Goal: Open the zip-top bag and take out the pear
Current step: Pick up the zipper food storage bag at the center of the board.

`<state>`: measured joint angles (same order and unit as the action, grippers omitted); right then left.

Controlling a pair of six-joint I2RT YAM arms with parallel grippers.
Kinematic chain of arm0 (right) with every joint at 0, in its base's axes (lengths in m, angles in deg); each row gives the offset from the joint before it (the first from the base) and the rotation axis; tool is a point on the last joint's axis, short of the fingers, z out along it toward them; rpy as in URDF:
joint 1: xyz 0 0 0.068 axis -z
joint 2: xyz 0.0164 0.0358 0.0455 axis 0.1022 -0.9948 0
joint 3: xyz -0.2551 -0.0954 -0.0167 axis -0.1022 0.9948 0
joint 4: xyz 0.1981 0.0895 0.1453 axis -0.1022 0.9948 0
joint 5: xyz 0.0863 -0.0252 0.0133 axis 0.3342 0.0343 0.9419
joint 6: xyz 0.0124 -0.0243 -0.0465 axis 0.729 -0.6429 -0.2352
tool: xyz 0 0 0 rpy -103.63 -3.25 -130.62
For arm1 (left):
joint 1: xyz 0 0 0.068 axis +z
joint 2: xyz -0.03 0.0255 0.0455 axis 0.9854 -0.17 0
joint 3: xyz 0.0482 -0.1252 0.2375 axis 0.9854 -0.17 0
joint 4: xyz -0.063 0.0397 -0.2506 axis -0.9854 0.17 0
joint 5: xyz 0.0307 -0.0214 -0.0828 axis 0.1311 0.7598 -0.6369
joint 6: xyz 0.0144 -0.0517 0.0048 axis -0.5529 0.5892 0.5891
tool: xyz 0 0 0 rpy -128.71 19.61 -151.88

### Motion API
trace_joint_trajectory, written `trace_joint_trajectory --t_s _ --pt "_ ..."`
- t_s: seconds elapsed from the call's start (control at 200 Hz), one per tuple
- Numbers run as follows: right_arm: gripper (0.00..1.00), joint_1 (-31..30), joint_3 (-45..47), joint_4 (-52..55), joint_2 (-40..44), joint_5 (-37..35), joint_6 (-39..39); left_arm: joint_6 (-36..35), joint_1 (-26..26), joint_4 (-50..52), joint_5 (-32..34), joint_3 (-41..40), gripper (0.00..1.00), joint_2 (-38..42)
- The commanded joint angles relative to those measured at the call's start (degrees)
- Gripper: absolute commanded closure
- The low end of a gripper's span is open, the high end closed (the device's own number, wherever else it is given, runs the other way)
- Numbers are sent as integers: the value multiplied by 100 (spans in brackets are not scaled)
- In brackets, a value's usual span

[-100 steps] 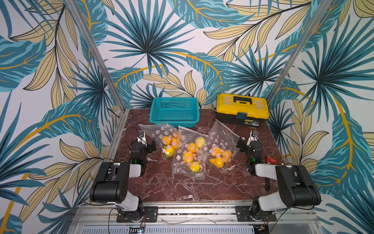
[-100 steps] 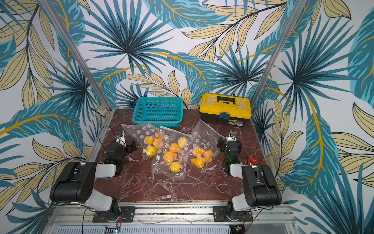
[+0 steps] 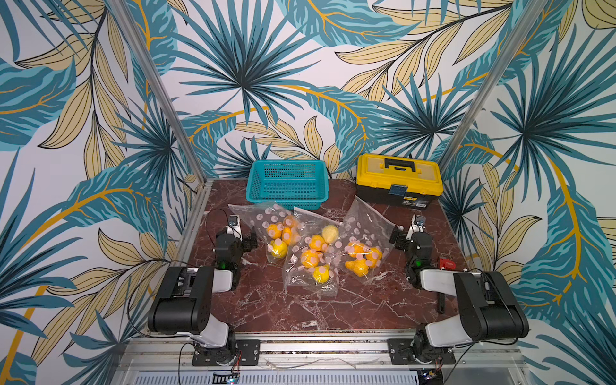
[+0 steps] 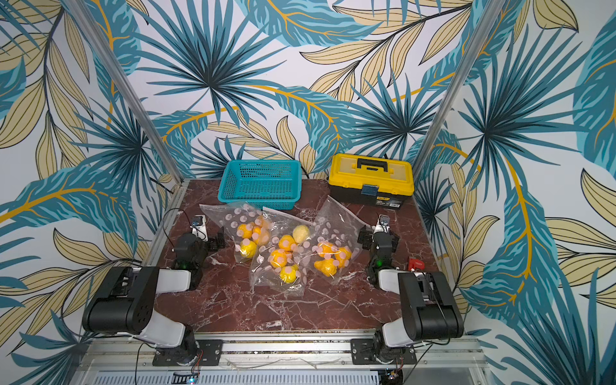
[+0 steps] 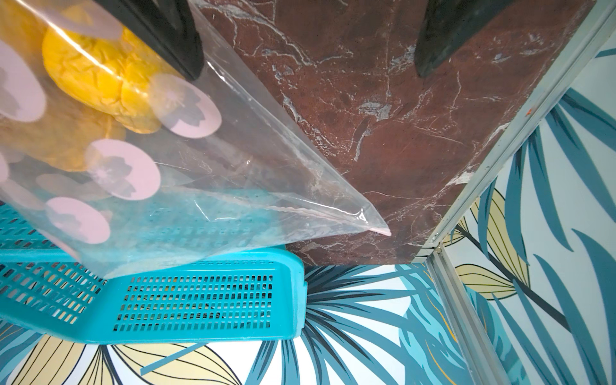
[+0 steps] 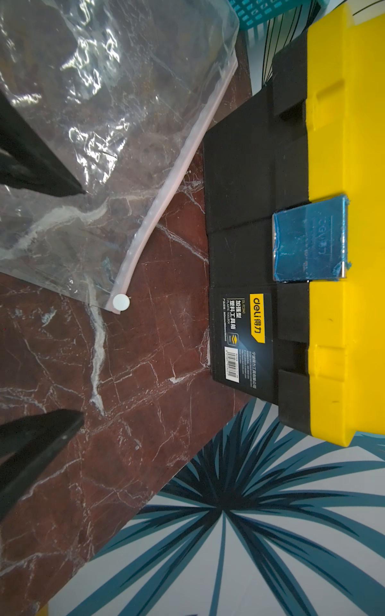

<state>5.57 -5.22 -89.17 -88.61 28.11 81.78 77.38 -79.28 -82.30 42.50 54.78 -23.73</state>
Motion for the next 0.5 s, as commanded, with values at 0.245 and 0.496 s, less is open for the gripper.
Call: trace_joint_trajectory --t_s 0.245,0.496 --pt "0 12 70 -66 0 40 -35 -26 -9 73 -5 133 0 14" --pt "1 10 66 -64 -13 40 -39 -10 29 62 -54 134 0 12"
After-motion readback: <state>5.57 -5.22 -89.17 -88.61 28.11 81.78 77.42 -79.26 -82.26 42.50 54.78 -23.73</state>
